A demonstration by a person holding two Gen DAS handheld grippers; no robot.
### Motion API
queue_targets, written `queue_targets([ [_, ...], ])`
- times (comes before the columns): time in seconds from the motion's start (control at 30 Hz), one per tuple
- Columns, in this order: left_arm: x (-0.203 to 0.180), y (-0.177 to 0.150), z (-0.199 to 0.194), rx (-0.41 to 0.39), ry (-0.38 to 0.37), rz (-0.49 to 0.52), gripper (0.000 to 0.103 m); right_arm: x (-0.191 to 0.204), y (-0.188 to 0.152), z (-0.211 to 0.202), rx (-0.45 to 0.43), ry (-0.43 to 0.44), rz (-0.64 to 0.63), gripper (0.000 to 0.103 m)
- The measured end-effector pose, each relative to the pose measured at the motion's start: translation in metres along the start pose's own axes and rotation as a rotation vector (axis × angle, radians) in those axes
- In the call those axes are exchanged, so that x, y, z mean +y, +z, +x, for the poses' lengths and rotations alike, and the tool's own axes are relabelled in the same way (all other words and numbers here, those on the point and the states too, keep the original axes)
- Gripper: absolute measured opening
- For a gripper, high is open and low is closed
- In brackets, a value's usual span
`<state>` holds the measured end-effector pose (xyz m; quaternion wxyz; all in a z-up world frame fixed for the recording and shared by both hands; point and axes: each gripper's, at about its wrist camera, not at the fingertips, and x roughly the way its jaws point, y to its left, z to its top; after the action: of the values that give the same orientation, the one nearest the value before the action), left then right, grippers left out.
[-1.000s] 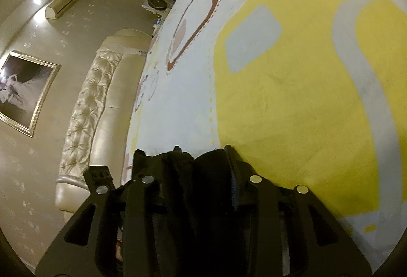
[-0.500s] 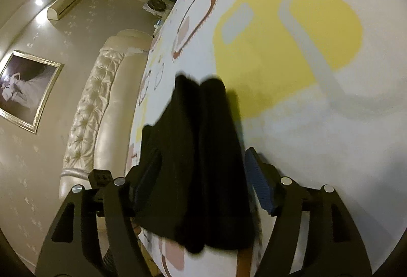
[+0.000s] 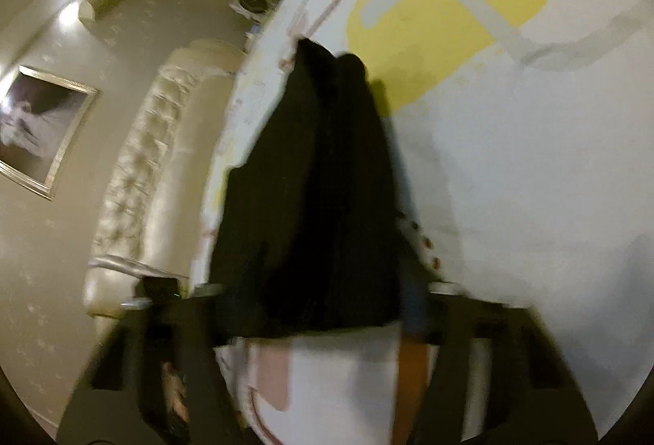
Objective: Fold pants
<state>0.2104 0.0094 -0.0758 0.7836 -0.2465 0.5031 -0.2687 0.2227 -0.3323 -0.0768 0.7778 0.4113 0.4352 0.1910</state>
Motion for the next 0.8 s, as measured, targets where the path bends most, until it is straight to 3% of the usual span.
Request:
queue_targets([
  [0.1,0.000,0.002,-0.004,-0.010,0.009,-0.028,0.042,-0.003,-0.003,-0.004,-0.011,0.016,0.015,0.033],
  [0.2,-0.003,0.004,-0.007,-0.011,0.021,-0.056,0.039,0.009,-0.005,-0.009,-0.026,0.016,-0.005,0.031],
  [0.3,-0.013,0.003,-0.014,-0.016,0.057,-0.047,0.039,0.018,-0.007,-0.016,-0.034,0.019,-0.021,0.030],
  [0.47,-0.021,-0.016,-0.032,-0.008,0.054,-0.029,0.039,0.023,-0.029,-0.031,-0.009,0.025,-0.022,0.029],
  [0.63,-0.022,-0.048,-0.039,0.003,0.087,0.022,0.039,0.014,-0.059,-0.044,0.018,0.038,-0.008,0.029],
  [0.8,-0.009,-0.050,-0.030,0.000,0.072,0.002,0.040,-0.004,-0.072,-0.041,0.021,0.019,0.025,0.029],
])
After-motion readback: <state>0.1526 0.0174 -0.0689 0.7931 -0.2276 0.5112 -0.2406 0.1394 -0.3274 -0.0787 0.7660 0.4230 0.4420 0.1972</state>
